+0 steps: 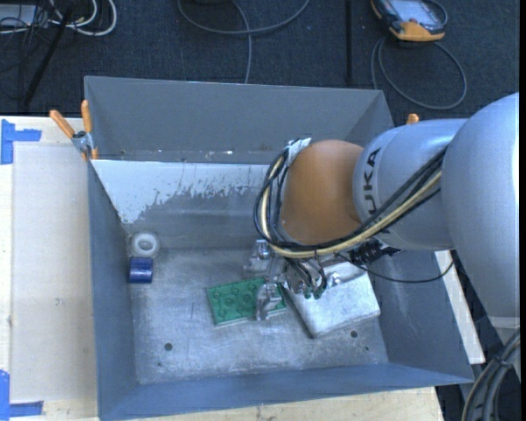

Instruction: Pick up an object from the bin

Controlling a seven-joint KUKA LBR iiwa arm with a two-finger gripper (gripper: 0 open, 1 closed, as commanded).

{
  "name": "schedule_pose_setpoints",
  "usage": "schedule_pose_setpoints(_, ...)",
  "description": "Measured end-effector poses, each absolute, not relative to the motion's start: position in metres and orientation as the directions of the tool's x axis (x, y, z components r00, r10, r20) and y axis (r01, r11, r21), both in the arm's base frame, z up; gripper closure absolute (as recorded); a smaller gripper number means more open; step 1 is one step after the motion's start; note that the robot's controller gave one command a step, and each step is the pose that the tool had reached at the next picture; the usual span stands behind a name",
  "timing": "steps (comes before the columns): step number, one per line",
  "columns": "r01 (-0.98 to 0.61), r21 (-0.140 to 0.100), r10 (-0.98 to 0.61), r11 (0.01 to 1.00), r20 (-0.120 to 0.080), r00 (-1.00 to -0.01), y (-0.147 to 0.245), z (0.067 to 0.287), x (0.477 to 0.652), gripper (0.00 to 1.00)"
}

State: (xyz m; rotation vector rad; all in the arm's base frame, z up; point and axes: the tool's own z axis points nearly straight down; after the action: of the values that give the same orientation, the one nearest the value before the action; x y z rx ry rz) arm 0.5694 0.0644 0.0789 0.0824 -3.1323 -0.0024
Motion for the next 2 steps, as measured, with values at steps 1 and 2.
schedule_pose_setpoints(1,-0.051,0.001,-0.051,0.999,-0.002,-0.999,0.064,0.099,0.57,1.0)
schedule_pose_setpoints(2,-0.049,0.001,-0.049,0.999,-0.003,-0.999,0.064,0.136,0.571,1.0)
